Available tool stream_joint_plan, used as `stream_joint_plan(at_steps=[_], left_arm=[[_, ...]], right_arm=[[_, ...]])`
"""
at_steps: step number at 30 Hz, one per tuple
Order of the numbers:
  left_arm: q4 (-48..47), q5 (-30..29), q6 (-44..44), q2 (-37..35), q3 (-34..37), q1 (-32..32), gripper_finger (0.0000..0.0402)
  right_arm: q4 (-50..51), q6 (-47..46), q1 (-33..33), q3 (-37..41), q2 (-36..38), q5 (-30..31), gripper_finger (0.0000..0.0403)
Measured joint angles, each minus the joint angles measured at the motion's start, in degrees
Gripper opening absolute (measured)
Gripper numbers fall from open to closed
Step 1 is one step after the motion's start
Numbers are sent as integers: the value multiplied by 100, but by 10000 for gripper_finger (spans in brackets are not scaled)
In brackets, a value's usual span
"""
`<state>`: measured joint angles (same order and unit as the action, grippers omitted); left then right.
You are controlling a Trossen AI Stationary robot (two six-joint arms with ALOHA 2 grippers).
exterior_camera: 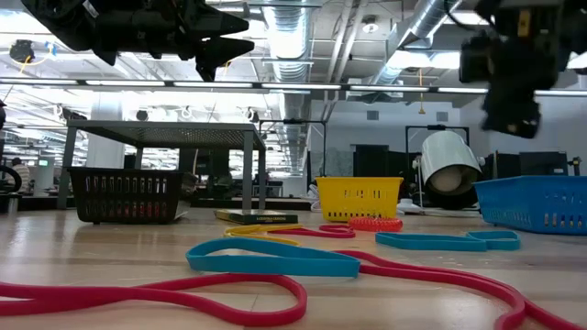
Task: Pick & Place Office Desk Supplies
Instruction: Put the orange spring keychain into the blue bin
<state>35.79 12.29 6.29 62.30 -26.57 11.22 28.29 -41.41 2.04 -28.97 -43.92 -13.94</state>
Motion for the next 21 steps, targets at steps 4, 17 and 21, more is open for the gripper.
stream_joint_plan(at_steps=[4, 17, 21], left_arm=[[0, 1, 0, 0, 0, 0, 190], [28, 0, 1, 0, 0, 2, 190], [24, 0, 1, 0, 0, 2, 190]], right_arm=[[-887, -2, -138, 0, 0, 85, 124], [-1005, 1455, -612, -1198, -1452, 528, 103], [-421, 2101, -692, -1804, -2118, 528, 102]])
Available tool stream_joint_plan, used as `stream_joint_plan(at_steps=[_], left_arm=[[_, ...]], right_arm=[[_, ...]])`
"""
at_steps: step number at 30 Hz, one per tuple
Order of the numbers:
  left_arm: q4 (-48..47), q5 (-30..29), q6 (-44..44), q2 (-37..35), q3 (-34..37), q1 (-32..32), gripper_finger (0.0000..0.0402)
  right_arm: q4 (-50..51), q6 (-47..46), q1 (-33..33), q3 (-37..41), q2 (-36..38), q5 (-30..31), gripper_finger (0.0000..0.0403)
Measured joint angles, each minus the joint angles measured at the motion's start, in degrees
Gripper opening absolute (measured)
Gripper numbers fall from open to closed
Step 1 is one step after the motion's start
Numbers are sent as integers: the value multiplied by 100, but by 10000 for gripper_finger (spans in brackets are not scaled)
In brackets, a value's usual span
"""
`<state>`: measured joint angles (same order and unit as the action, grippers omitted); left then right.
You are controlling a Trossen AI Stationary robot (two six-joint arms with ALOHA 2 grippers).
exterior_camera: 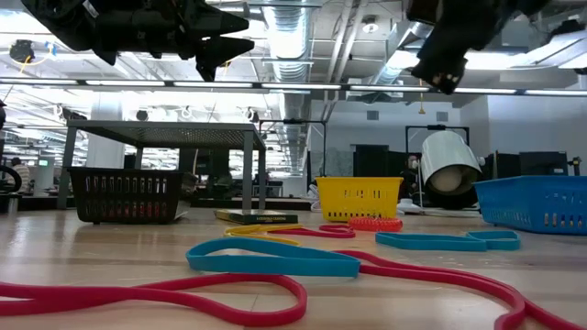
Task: Pick & Place Office Desk Supplies
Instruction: Put the orange spring keychain into the blue bin
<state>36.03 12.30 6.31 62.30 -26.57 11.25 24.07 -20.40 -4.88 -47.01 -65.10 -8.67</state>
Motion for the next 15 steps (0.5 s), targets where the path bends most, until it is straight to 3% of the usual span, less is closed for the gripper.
stream_joint_plan(at_steps=[15], left_arm=[[-10, 1, 0, 0, 0, -1, 190]], right_arm=[[724, 1083, -86, -1157, -2207, -26, 102]])
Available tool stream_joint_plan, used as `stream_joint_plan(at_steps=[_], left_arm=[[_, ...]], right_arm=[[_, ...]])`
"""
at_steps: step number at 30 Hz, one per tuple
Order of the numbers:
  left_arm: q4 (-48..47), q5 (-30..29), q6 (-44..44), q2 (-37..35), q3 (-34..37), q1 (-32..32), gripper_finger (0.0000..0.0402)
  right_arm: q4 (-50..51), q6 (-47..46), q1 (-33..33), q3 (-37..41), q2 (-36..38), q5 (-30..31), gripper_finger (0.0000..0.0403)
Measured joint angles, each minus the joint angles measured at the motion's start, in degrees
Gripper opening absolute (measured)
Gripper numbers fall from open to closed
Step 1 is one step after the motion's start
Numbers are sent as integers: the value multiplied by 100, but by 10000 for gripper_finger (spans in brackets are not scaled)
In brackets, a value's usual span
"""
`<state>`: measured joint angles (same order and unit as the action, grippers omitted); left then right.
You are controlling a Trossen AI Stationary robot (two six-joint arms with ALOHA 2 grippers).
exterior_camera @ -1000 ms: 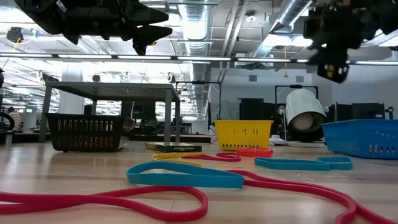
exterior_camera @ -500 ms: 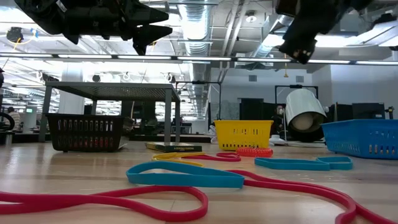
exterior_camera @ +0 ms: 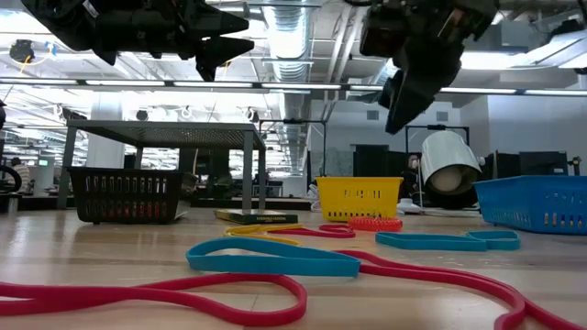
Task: Pick & Place Office Desk Supplies
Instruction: Put the orange spring keychain into the blue bin
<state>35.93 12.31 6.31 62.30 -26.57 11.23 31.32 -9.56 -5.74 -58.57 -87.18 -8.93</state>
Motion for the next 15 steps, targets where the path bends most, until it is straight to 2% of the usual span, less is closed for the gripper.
stream_joint_plan(at_steps=[15], left_arm=[[-14, -1, 0, 0, 0, 1, 190]], right_arm=[[228, 566, -290, -492, -1661, 5, 102]])
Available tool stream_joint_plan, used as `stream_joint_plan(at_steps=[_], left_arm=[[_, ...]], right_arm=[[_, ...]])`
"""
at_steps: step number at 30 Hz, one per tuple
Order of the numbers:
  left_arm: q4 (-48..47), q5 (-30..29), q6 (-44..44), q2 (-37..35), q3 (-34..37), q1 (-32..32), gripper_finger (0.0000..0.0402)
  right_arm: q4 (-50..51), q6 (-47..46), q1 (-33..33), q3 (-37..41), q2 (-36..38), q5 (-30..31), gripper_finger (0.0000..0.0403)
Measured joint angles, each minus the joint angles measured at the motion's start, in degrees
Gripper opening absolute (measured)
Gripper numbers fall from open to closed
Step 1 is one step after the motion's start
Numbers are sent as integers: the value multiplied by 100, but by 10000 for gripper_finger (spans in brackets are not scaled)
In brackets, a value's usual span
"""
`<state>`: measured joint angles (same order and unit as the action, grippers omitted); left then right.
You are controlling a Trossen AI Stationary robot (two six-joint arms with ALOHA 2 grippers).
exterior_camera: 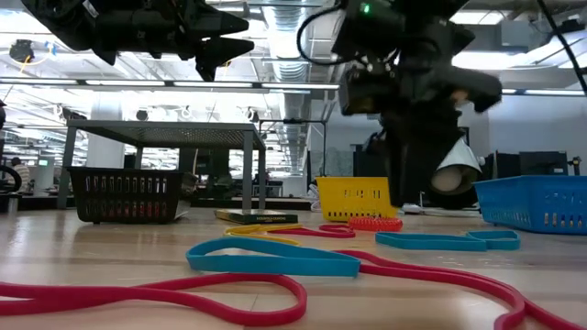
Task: Pick & Place Office Desk Supplies
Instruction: Put the orange spring keychain into the blue bin
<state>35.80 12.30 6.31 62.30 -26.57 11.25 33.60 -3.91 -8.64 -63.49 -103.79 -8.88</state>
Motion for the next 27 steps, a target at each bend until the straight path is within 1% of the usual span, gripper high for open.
stream_joint_plan(at_steps=[6, 10, 15, 19, 27], left_arm=[[4, 2, 2, 0, 0, -2, 190], [-18, 0, 2, 0, -2, 0, 190], [11, 0, 0, 0, -1, 0, 190], [3, 2, 1, 0, -1, 0, 190], [2, 0, 2, 0, -1, 0, 190]], right_arm=[[-66, 142, -9, -220, -354, 8, 102], [-127, 236, 9, -295, -333, 44, 102], [40, 251, 9, -441, -237, 142, 102], [118, 426, 17, -467, -243, 152, 103], [132, 457, 112, -465, -243, 149, 103]])
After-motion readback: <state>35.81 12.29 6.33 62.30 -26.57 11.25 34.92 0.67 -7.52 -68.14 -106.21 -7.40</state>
